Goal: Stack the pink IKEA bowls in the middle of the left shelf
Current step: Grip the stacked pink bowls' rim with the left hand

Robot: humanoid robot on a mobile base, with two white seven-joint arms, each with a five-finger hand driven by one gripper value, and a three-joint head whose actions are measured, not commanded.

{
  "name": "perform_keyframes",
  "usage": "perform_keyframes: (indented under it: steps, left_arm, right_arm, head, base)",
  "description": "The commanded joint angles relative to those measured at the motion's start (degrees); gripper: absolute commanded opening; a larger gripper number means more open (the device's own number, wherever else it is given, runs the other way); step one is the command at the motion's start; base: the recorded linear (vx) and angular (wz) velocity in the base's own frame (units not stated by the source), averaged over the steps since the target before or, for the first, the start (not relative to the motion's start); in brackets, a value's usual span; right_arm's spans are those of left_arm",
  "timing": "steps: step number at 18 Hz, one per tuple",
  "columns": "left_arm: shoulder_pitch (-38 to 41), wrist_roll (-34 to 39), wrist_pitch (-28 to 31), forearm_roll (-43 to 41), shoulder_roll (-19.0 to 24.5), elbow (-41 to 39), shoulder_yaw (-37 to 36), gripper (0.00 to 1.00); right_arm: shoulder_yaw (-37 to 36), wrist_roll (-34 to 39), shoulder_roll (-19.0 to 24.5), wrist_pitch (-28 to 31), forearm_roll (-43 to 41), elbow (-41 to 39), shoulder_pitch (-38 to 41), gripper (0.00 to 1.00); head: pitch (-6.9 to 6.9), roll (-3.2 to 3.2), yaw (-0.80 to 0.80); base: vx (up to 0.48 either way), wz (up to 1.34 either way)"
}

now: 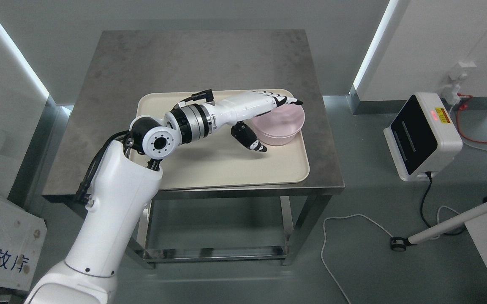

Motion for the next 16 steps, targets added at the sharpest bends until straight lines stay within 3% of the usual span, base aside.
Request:
perform_keyframes:
  steps: [1, 2, 9, 16]
  left_arm:
    - [-0.7, -3.1, 0.5, -3.6, 1.9, 0.3, -3.3, 0.89]
    - [-1.0, -3.3, 0.5, -3.6, 1.3, 0.3, -3.5, 0.88]
    - [-4.1, -5.2, 0.5, -8.6, 0.0, 1.6, -5.9, 0.61]
    - [-4.2, -6.5, -0.2, -8.5, -1.7, 3.7, -5.8, 0.27]
  right_arm:
    - [-0.6, 0.0, -1.0, -0.1, 0.0, -1.9, 1.7, 1.00]
    - [-0.6, 0.0, -1.0, 0.0, 0.0, -1.9, 1.7, 1.00]
    - [-0.6, 0.0, -1.0, 0.0, 0.0, -1.9, 1.7, 1.00]
    - [-0.7, 0.0, -1.0, 0.0, -0.1, -1.9, 1.7, 1.00]
  head:
    - [0.00, 0.00, 0.00]
    - [0.00, 0.00, 0.00]
    - [0.00, 0.00, 0.00]
    - [0.00, 0.00, 0.00]
  base:
    - [0.000, 0.00]
    - [0.000, 0.00]
    - [0.000, 0.00]
    - [0.000, 0.00]
